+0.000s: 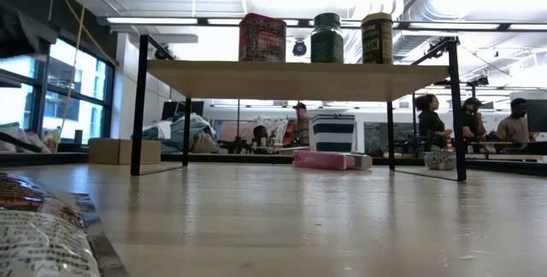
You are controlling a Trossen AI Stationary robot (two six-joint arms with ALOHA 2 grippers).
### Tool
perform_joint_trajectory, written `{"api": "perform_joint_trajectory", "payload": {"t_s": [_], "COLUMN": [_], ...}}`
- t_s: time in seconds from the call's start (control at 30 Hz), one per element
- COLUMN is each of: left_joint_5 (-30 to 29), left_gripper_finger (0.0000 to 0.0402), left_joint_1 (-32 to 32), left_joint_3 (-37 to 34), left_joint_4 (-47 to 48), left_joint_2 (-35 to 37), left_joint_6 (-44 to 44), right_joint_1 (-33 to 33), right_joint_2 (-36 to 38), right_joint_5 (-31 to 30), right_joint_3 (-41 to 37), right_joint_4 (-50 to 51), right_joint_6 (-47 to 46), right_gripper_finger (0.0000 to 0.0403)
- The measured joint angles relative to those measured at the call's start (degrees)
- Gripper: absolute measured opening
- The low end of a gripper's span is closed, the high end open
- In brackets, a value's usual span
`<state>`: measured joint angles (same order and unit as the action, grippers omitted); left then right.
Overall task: Shelf spices
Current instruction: Put the seasoning pack on the shelf
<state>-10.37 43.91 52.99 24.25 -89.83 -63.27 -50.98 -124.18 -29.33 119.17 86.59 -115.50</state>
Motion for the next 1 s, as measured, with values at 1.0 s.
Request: {"api": "perform_joint_trajectory", "payload": {"t_s": [1.0], "left_joint_5": [18.7], "left_gripper_finger": [0.0], "left_joint_1": [-11.8], "left_joint_3": [14.5], "left_joint_4": [-15.8], "left_joint_2": [-24.6], "left_joint_6": [34.8], "right_joint_1": [0.6], "right_joint_2": [0.0], "right_joint_5": [1.6], "right_joint_3": [0.0], "right_joint_4": [0.0], "right_joint_6": [0.4], "right_gripper_finger": [0.0]}}
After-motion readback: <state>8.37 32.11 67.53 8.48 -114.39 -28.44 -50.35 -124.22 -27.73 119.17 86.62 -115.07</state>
